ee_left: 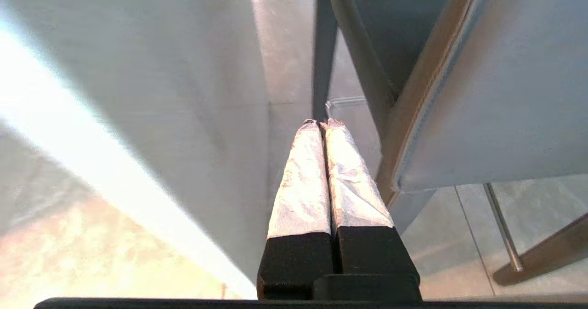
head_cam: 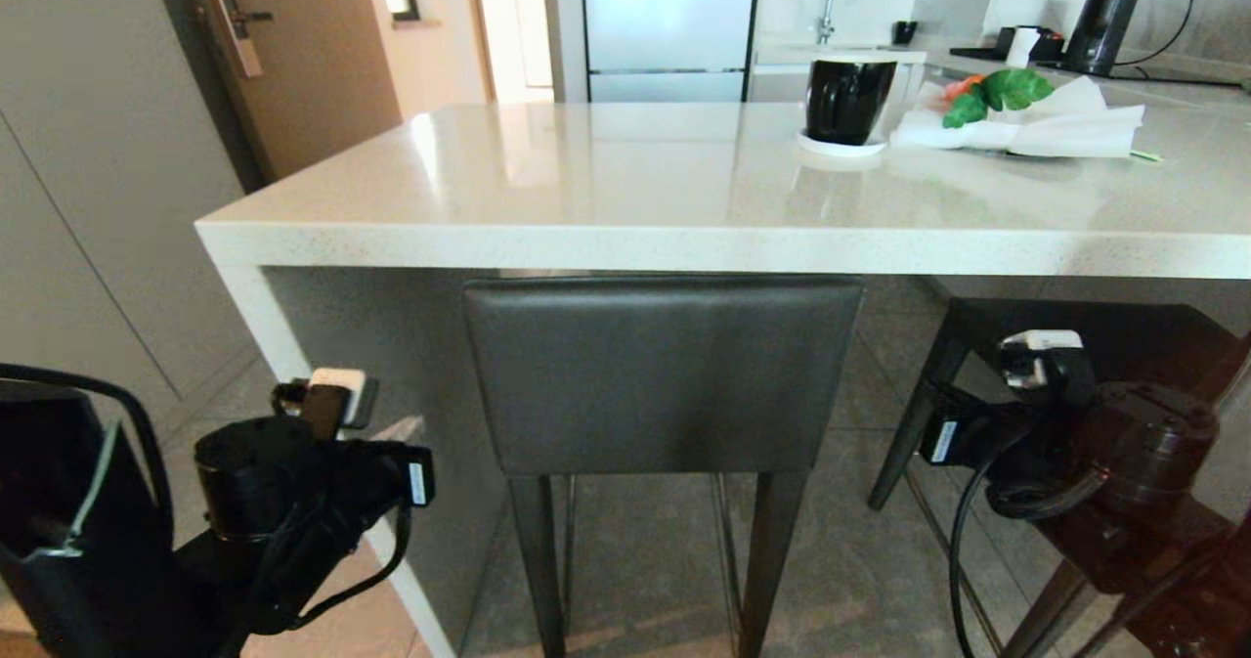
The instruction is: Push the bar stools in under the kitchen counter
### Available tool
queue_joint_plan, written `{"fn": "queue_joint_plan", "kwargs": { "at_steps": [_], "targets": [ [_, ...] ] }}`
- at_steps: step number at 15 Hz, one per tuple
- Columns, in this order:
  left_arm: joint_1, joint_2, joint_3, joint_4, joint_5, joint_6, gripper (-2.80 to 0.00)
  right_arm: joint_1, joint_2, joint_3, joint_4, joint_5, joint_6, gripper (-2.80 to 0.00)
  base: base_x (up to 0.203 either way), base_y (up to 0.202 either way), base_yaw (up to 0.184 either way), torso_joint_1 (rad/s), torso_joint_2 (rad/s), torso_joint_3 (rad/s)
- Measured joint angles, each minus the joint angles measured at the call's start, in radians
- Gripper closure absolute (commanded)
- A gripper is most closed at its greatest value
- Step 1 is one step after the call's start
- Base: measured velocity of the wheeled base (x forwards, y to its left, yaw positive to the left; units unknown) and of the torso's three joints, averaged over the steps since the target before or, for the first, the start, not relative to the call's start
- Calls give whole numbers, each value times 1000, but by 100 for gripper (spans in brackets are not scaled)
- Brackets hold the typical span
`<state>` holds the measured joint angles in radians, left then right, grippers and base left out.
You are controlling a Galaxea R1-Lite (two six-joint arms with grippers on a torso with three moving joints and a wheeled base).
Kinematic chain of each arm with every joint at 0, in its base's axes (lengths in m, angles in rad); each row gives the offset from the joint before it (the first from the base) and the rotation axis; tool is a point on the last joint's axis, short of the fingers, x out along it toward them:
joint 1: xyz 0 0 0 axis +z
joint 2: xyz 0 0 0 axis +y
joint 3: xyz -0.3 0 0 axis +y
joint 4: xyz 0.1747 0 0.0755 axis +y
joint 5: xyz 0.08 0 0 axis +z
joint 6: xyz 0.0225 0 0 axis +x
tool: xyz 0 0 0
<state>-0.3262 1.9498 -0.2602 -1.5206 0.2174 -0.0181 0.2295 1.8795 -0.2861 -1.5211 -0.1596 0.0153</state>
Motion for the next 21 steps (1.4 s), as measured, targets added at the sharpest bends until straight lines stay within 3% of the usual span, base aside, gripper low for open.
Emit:
{"fn": "queue_joint_plan", "kwargs": {
  "at_steps": [6,8,11,15,19,21],
  "targets": [
    [6,-416,218,28,54,14,0,6,-369,214,-1,-5,-18,0,0,0,0,0,0,0],
    [9,-599,237,123,64,32,0,2,-501,255,19,-10,-40,0,0,0,0,0,0,0],
    [30,-892,218,357,70,54,0,-9,-716,258,153,-14,-68,0,0,0,0,0,0,0],
    [150,-1239,98,736,36,75,0,-41,-1078,88,580,-10,-88,0,0,0,0,0,0,0],
    [262,-1575,-49,1155,-93,90,0,-86,-1431,-64,1106,-10,-98,0,0,0,0,0,0,0],
    [299,-1731,-105,1377,-142,97,0,-109,-1530,-115,1275,-37,-112,0,0,0,0,0,0,0]
  ]
}}
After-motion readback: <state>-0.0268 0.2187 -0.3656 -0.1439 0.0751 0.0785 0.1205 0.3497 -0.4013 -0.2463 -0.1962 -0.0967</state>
